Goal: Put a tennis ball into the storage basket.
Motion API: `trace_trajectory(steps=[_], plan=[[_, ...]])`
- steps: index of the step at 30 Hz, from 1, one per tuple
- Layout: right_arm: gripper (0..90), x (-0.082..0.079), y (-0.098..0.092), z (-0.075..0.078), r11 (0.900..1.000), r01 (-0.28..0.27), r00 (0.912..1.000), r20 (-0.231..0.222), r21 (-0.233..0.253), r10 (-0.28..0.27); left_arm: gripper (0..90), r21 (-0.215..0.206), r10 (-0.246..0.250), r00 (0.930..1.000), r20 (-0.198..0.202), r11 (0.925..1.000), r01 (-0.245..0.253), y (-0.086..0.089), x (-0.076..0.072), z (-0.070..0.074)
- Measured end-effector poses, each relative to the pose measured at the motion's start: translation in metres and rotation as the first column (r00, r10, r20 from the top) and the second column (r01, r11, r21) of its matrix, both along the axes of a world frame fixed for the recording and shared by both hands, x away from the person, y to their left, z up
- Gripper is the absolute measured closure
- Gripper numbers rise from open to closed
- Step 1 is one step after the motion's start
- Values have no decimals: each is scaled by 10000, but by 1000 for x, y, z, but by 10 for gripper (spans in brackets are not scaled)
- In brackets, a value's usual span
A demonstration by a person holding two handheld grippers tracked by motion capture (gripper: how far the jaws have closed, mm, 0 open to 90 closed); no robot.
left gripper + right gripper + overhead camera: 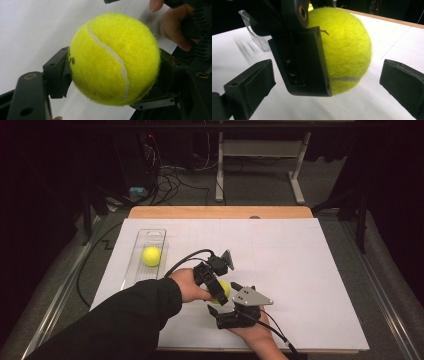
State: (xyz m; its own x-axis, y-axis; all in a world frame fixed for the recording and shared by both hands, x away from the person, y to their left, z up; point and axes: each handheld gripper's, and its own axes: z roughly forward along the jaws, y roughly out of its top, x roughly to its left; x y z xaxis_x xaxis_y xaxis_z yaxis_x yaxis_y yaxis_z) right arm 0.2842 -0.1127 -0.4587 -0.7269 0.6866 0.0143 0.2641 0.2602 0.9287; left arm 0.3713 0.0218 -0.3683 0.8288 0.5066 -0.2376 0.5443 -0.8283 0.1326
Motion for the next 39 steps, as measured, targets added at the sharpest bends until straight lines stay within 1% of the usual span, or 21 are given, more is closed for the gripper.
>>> trace_trajectory(steps=[7,8,9,10,14,16,17,19,20,21,22,23,27,30,31,39], plan=[[0,0,-3,1,10000,37,10000,13,28,-37,268,150,64,9999,142,9999,-67,3,1,0],[0,0,-3,1,10000,25,10000,41,3,-25,268,104,100,9998,142,9999,-101,4,2,0],[0,0,-4,1,10000,29,10000,68,-22,-29,268,169,84,9999,148,9998,-86,5,2,0],[0,-1,-4,1,9999,115,9999,-15,61,-115,268,162,122,9998,140,9998,-124,6,3,0],[0,-1,-7,1,9999,103,9999,36,-29,-103,268,159,213,9996,171,9996,-216,9,4,0],[0,-1,-9,2,9998,163,9999,50,-66,-163,268,212,251,9995,194,9994,-255,11,5,-1],[0,-1,-10,2,9998,158,9998,126,-111,-156,268,272,270,9994,198,9993,-275,11,5,-1],[0,-1,-12,2,9998,157,9998,77,-114,-156,268,331,334,9992,217,9989,-341,13,6,-2],[0,-1,-13,2,9997,199,9997,161,-147,-197,268,298,374,9990,236,9988,-381,14,6,-3],[0,-1,-14,2,9997,224,9997,116,-125,-223,268,365,400,9990,222,9985,-408,15,7,-3],[0,-2,-16,2,9997,208,9997,94,-120,-207,268,376,417,9988,259,9984,-427,16,7,-3],[0,-1,-17,2,9997,204,9996,213,-133,-201,268,403,452,9985,307,9981,-464,17,8,-3],[0,-1,-24,3,9990,415,9990,185,-146,-412,268,496,565,9977,387,9971,-584,22,10,-2],[0,-1,-30,3,9989,449,9988,197,-128,-446,268,530,656,9972,350,9963,-674,26,12,-2],[0,-1,-32,3,9985,537,9984,188,-82,-535,268,523,696,9970,345,9961,-713,28,13,-3],[0,1,-48,3,9961,848,9962,229,-243,-843,268,642,853,9957,354,9941,-875,40,16,-2]])
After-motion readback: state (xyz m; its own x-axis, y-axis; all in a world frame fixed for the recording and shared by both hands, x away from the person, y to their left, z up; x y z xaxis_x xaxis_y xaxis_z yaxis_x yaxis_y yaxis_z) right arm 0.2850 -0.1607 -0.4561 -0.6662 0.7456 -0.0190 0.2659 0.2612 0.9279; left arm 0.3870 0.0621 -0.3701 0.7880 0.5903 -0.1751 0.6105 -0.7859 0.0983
